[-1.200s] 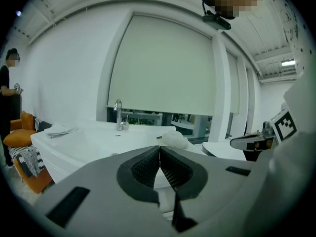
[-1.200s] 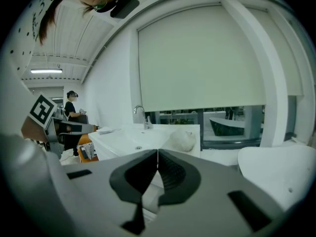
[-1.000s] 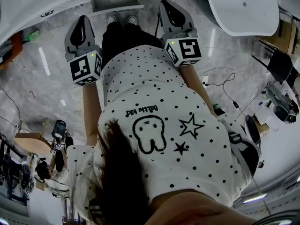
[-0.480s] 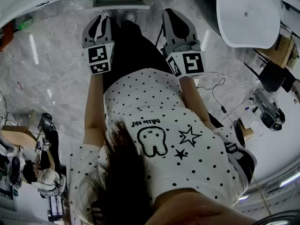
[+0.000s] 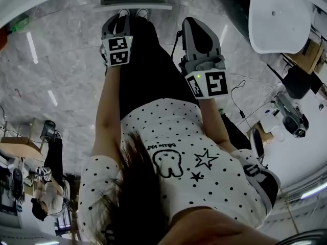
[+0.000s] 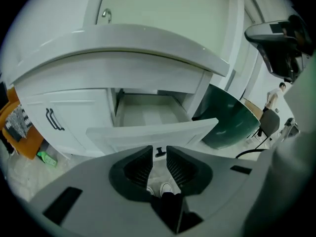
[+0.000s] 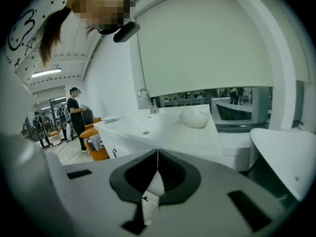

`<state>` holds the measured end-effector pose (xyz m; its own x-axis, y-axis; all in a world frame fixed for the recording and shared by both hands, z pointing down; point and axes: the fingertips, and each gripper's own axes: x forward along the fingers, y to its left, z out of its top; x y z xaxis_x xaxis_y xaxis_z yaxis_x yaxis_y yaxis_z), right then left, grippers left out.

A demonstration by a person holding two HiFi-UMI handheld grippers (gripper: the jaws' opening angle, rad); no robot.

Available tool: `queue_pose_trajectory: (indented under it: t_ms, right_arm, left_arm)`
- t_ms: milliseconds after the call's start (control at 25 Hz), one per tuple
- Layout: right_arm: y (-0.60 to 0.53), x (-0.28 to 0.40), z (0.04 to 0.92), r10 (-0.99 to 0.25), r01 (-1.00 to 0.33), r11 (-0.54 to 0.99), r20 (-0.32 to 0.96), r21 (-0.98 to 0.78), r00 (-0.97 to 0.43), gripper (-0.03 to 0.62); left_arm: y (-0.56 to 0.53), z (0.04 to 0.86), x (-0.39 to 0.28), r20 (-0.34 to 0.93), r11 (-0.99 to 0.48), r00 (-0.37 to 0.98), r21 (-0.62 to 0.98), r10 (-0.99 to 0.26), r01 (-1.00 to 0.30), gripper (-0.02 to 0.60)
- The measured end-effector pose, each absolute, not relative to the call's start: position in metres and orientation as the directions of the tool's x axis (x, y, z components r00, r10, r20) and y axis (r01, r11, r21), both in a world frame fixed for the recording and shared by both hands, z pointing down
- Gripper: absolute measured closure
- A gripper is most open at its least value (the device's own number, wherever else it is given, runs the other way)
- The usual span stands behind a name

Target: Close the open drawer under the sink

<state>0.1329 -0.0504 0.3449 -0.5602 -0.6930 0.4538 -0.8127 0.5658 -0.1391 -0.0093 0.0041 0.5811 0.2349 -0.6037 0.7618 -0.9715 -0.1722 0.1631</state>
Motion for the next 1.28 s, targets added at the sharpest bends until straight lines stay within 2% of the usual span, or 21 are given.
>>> queue_pose_trajectory:
  t_ms: [240,640,1280]
  right_arm:
    - [-0.045,0.131,0.373,-0.711,-0.846,0.511,0.478,-0.155,-0.516,0.579]
    - [-0.005,0.123,0.448,-0.685,-0.879,0.442,0.566,-0.178,-0.459,0.579]
    - [-0.002,0.122,0.451,-0.668,-0.886,0.417,0.592,-0.204,-0.451,0.579]
  left_arm:
    - [-0.002,0.624,0.008,0.747,-0.187,0.279,0.208,-0.603,-0.96,0.486]
    - [0.0,0.706,0.019,0.736,-0.186,0.319,0.261,-0.597,-0.947,0.431]
    - [-0.018,0.708,0.028,0.753,-0.121,0.259,0.235,-0.605,-0.965,0.442]
